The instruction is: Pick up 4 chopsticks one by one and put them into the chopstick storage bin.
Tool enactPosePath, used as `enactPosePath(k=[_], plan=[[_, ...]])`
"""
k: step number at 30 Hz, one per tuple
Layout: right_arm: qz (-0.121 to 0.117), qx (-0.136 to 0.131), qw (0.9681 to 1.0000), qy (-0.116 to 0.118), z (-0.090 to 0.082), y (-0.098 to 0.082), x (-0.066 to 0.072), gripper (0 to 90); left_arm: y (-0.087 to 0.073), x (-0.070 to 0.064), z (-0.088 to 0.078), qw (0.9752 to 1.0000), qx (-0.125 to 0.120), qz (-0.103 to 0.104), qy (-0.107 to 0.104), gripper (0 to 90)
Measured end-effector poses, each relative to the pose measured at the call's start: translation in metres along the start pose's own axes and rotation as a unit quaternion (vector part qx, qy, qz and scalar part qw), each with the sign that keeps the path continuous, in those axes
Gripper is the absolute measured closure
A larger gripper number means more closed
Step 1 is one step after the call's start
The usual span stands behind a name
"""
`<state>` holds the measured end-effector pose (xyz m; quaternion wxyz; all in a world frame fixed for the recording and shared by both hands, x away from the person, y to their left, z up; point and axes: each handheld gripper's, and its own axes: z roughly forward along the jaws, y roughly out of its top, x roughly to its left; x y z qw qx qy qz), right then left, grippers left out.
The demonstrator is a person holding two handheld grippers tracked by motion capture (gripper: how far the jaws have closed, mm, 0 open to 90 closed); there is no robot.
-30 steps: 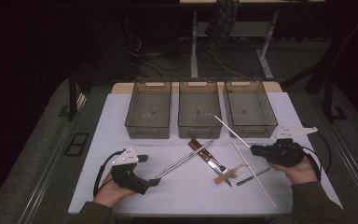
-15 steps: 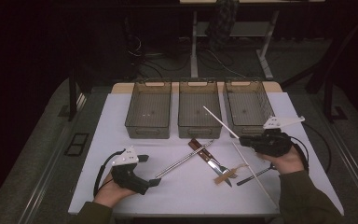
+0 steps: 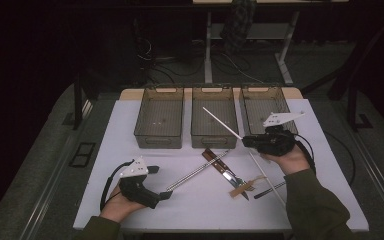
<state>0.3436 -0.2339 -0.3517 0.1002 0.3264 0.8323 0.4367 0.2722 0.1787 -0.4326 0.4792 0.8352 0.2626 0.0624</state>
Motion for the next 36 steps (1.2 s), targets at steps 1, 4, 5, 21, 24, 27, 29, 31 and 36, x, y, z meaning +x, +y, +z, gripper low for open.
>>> enactPosePath(k=[1, 4, 5, 21, 24, 27, 29, 31, 36], plan=[[-0.002, 0.001, 1.0, -0.001, 0.002, 0.003, 0.0, 83.3, 0.0, 0.0, 0.0, 1.0, 0.0, 0.0, 0.0, 0.0], [-0.002, 0.003, 1.0, -0.002, 0.007, 0.011, 0.002, 83.4, 0.0, 0.0, 0.0, 1.0, -0.001, 0.0, 0.0, 0.0], [-0.003, 0.004, 1.0, -0.003, 0.009, 0.014, 0.002, 83.4, 0.0, 0.0, 0.0, 1.0, -0.001, 0.0, -0.001, 0.0], [-0.003, 0.024, 0.9995, -0.02, 0.043, 0.062, 0.011, 83.4, 0.001, -0.001, 0.0, 1.0, -0.004, 0.0, -0.006, 0.0], [-0.004, 0.026, 0.9994, -0.022, 0.048, 0.071, 0.014, 83.4, 0.001, -0.001, 0.0, 1.0, -0.005, 0.0, -0.006, 0.0], [-0.006, 0.028, 0.9993, -0.023, 0.056, 0.081, 0.017, 83.4, 0.001, -0.001, 0.0, 1.0, -0.005, 0.001, -0.006, 0.0], [-0.004, 0.028, 0.9993, -0.024, 0.06, 0.085, 0.018, 83.4, 0.001, -0.001, 0.0, 1.0, -0.005, 0.001, -0.007, 0.0], [-0.005, 0.031, 0.9992, -0.024, 0.066, 0.09, 0.021, 83.4, 0.001, -0.001, 0.0, 1.0, -0.005, 0.002, -0.008, 0.0], [-0.006, 0.032, 0.9992, -0.024, 0.081, 0.101, 0.026, 83.3, 0.001, -0.002, 0.0, 0.9999, -0.005, 0.003, -0.009, 0.0]])
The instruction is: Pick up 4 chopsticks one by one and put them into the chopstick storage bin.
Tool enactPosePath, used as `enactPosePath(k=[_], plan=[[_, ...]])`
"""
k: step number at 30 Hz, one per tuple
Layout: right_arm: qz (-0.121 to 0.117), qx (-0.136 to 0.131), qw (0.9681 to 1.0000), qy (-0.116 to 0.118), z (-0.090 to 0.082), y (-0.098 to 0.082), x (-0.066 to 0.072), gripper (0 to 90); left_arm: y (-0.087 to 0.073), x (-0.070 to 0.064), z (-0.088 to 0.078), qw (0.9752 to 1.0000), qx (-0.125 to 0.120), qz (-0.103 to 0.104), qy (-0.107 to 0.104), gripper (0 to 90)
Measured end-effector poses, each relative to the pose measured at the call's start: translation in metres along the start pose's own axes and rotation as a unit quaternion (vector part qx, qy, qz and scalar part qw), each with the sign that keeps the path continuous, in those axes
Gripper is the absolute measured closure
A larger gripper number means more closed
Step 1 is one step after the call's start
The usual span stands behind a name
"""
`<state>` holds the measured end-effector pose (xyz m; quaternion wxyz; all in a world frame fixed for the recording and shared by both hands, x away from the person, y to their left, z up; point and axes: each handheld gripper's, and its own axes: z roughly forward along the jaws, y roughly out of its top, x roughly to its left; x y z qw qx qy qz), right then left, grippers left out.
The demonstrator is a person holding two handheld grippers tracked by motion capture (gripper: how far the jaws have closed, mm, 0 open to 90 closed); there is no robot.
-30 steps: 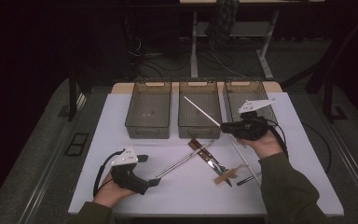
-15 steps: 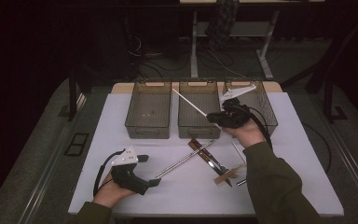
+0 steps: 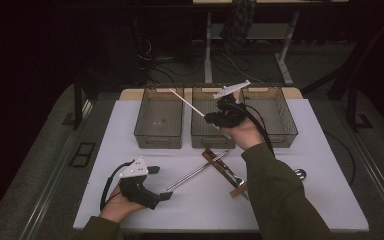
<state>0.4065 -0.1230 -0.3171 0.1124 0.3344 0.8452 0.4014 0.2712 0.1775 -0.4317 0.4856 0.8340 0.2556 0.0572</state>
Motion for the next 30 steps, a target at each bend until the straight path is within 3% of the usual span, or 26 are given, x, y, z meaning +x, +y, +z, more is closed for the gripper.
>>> enactPosePath(k=[30], plan=[[0.018, 0.048, 0.9985, -0.021, 0.078, 0.047, 0.011, 83.3, 0.001, -0.003, 0.0, 0.9999, 0.0, 0.006, -0.008, 0.0]])
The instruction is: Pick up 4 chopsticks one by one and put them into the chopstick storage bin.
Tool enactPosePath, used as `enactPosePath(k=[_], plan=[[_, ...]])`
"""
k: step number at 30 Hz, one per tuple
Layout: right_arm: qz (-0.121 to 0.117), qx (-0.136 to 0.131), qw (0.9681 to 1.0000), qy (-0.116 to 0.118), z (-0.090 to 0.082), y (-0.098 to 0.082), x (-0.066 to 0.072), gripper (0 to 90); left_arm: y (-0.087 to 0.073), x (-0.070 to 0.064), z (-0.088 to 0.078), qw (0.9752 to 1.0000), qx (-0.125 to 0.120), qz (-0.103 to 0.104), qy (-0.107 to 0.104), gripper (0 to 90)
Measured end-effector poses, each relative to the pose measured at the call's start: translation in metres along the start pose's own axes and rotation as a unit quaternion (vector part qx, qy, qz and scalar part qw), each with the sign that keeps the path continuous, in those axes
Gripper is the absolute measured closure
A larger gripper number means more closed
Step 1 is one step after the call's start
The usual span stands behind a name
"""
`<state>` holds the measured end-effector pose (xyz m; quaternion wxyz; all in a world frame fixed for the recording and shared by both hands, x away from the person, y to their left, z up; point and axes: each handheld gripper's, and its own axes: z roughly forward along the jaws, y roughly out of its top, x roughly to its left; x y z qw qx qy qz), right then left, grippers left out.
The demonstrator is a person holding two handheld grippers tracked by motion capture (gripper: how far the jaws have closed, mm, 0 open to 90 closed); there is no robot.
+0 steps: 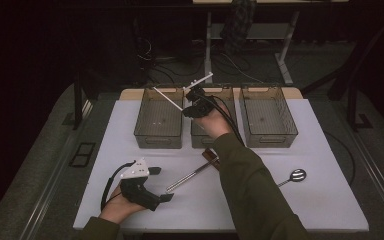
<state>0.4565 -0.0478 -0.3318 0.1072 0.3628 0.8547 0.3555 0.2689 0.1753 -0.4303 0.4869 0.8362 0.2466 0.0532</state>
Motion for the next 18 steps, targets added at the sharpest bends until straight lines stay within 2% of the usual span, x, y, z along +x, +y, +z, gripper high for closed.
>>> enactPosePath(k=[7, 18], plan=[[0.011, 0.013, 0.9998, -0.006, 0.017, 0.012, 0.001, 83.3, 0.0, 0.0, -0.001, 1.0, -0.001, 0.001, 0.0, 0.0], [0.016, 0.039, 0.999, -0.012, 0.045, 0.024, 0.009, 83.3, 0.0, 0.0, -0.001, 1.0, -0.002, -0.001, -0.003, 0.0]])
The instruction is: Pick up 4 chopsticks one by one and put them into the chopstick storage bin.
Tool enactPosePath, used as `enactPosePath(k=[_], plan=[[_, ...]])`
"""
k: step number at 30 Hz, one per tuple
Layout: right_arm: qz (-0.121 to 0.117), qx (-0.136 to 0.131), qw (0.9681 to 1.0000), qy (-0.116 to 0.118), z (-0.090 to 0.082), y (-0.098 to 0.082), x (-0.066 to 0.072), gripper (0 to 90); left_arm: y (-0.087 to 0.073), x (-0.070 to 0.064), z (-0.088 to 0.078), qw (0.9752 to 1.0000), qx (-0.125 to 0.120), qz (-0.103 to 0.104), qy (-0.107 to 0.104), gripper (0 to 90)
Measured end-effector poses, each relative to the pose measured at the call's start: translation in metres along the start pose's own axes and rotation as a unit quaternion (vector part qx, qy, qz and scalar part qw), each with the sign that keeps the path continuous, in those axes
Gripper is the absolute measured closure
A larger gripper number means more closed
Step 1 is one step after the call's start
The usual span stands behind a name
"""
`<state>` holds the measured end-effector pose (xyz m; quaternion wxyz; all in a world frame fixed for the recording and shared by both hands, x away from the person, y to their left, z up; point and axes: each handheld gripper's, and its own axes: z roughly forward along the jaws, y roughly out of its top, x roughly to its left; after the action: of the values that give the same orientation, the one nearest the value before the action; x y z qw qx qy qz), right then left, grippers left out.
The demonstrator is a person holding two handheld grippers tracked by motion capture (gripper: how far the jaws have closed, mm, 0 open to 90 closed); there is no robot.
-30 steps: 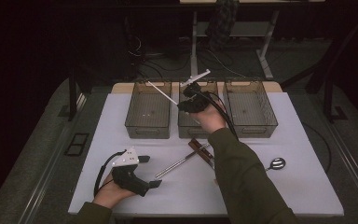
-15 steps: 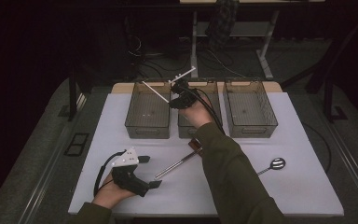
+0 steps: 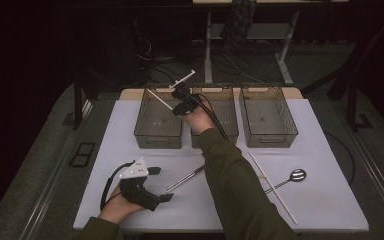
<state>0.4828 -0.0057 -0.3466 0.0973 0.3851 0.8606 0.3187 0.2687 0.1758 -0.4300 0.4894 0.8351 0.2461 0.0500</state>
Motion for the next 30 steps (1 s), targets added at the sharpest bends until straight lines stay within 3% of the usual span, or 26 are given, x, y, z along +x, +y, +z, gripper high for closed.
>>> enactPosePath(k=[13, 22, 25, 30], plan=[[0.017, 0.023, 0.9994, -0.019, 0.023, 0.01, 0.011, 83.3, 0.0, 0.0, 0.001, 1.0, 0.002, 0.0, -0.006, 0.0], [0.012, 0.018, 0.9997, -0.009, 0.031, 0.011, 0.014, 82.2, 0.0, 0.0, 0.0, 1.0, 0.002, 0.002, -0.006, 0.0], [0.015, 0.0, 0.9999, -0.008, 0.028, 0.012, 0.014, 68.4, -0.001, 0.0, 0.0, 1.0, 0.001, 0.0, -0.006, 0.0], [0.012, -0.006, 0.9999, -0.002, 0.02, 0.012, 0.012, 56.9, 0.0, 0.0, -0.001, 1.0, 0.001, 0.0, -0.005, 0.0]])
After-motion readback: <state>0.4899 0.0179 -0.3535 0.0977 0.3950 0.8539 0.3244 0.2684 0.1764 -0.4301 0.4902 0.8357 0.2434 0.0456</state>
